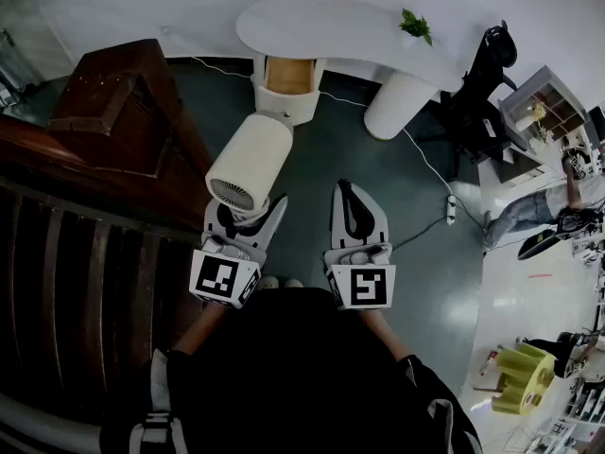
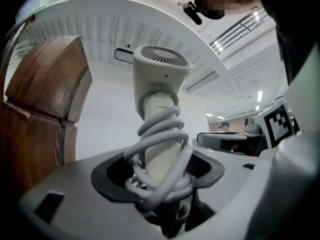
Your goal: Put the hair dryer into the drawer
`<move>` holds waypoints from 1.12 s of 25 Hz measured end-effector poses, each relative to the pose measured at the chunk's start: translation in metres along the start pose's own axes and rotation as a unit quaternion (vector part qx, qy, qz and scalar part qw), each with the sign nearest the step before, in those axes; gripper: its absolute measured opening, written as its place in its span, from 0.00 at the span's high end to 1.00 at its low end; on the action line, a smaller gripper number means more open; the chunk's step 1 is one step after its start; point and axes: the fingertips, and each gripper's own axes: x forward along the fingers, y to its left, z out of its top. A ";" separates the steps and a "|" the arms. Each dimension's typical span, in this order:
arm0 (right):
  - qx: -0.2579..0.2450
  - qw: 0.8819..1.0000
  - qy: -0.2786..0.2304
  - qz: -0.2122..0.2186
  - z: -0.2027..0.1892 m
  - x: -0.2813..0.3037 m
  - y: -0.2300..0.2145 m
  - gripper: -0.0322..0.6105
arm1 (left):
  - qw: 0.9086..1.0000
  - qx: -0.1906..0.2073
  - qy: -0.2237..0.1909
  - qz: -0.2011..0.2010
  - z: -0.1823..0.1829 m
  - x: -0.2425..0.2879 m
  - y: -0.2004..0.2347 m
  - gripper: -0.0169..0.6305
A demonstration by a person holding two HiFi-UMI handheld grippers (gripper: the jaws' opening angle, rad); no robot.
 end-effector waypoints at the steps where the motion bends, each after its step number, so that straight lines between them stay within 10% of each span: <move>1: -0.003 1.000 -0.004 0.002 0.001 0.004 0.002 0.92 | 1.000 0.001 -0.001 -0.001 0.000 0.001 0.003 0.53; 16: 0.016 0.999 -0.027 -0.022 -0.011 0.041 0.005 0.91 | 1.000 0.005 0.002 -0.029 -0.010 0.030 0.031 0.53; 28: 0.033 0.999 -0.027 0.012 -0.043 0.167 -0.072 0.91 | 1.000 -0.009 0.014 -0.025 -0.023 0.162 0.077 0.53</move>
